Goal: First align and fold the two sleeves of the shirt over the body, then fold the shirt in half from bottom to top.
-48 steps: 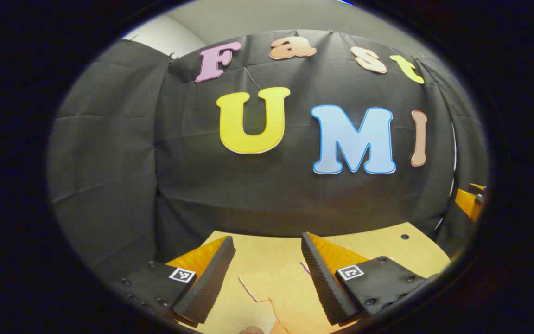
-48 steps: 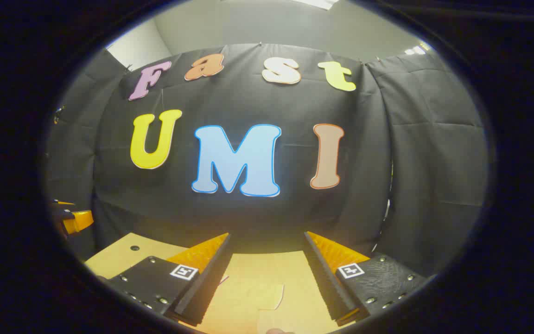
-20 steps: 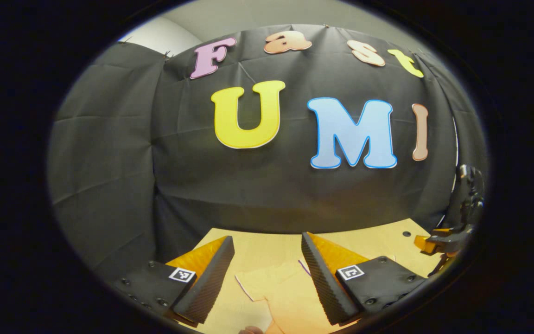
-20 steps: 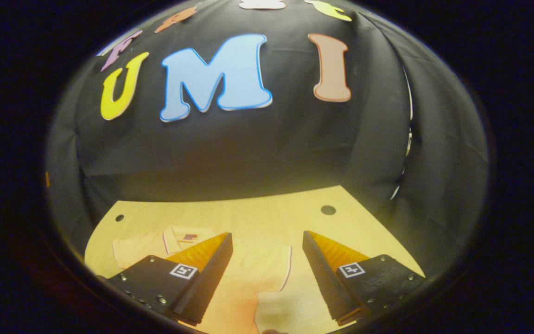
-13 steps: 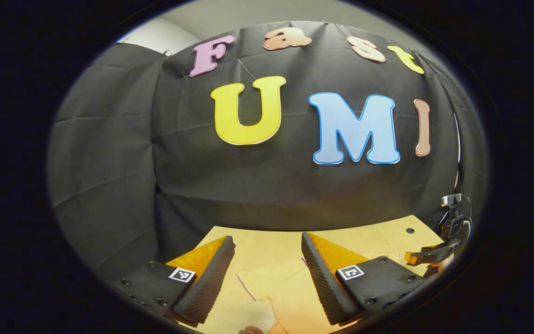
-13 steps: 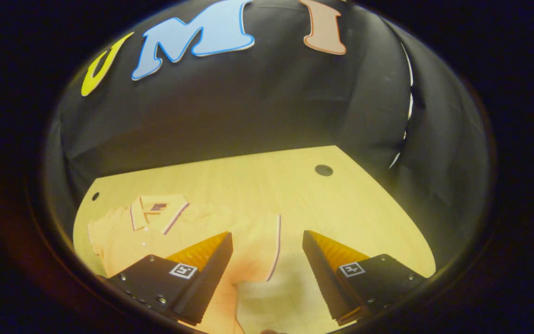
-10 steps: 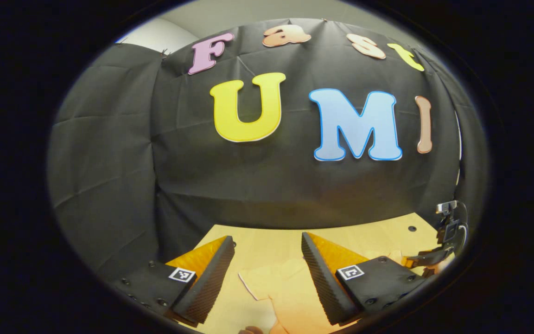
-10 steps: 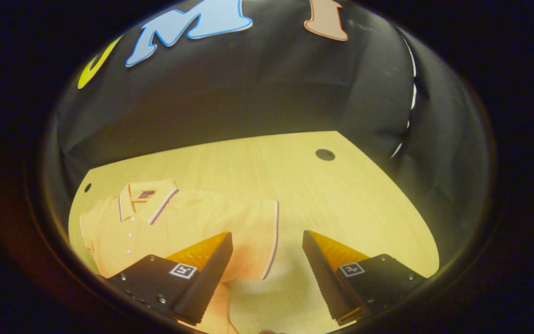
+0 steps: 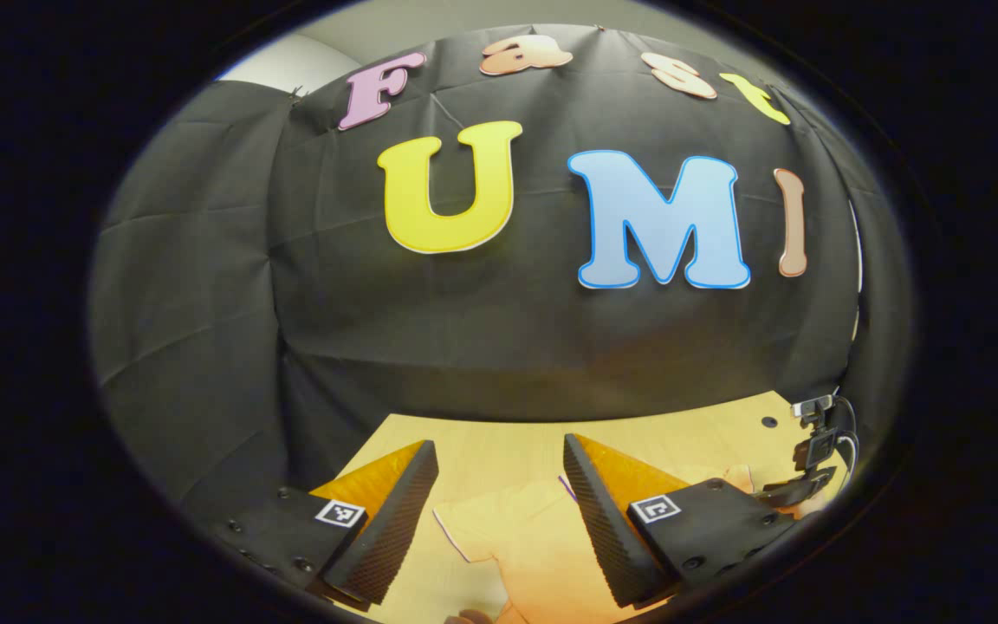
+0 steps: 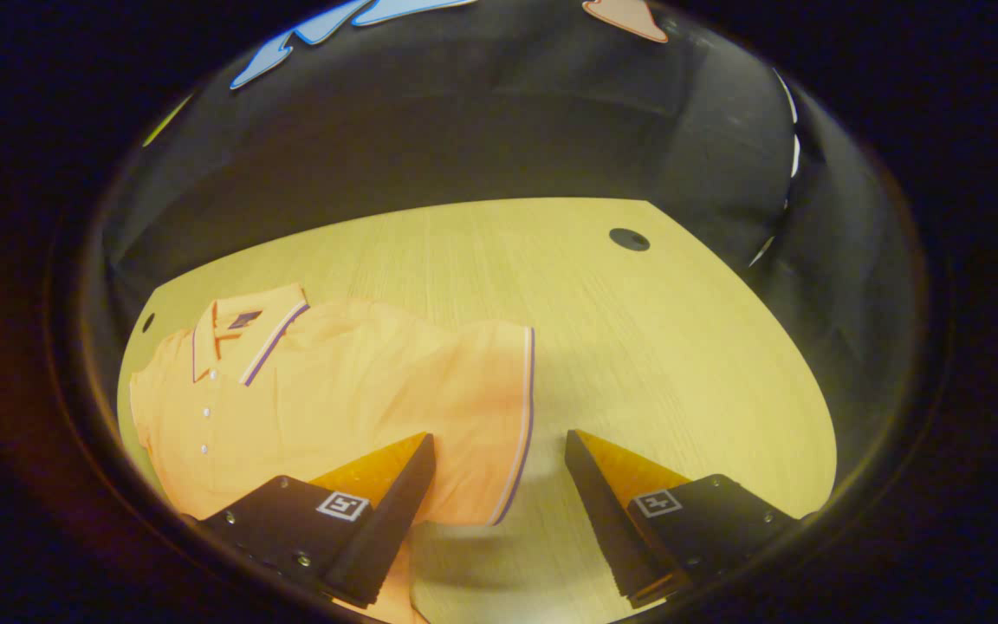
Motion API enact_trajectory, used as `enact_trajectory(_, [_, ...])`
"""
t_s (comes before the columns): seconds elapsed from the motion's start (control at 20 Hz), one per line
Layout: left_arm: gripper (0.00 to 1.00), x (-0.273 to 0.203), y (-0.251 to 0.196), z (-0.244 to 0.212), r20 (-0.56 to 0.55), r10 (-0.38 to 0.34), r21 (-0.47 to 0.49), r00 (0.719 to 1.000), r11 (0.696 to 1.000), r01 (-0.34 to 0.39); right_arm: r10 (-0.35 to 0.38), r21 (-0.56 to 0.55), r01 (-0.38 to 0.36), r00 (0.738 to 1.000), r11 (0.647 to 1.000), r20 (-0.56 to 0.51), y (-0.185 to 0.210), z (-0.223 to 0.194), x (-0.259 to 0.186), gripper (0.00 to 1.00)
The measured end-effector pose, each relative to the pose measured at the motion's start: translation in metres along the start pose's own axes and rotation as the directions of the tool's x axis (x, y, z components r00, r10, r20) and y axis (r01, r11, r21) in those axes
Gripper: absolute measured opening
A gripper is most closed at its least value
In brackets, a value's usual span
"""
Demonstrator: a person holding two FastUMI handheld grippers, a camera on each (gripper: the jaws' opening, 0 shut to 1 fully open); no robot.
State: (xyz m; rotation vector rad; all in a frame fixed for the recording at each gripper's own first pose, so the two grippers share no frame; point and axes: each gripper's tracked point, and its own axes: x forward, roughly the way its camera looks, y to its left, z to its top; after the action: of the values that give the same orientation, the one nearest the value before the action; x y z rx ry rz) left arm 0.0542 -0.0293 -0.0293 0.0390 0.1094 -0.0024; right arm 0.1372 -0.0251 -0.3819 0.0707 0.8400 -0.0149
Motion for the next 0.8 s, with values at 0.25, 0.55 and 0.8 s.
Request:
enact_trajectory(0.25, [0.95, 0.005, -0.005, -0.001, 0.001, -0.011, 0.011, 1.000, 1.000, 0.011, 0.023, 0.018, -0.023, 1.000, 1.000, -0.015, 0.005, 0.000, 0.003, 0.82])
enact_trajectory(0.55, [0.95, 0.009, -0.005, -0.006, -0.014, -0.018, -0.002, 1.000, 1.000, 0.018, 0.054, 0.036, -0.052, 0.997, 0.998, -0.051, 0.009, 0.005, 0.001, 0.29])
enact_trajectory(0.8, [0.94, 0.012, -0.002, -0.008, -0.020, -0.015, -0.010, 1.000, 1.000, 0.015, 0.061, 0.056, -0.058, 0.997, 0.997, -0.056, 0.012, 0.007, 0.006, 0.00])
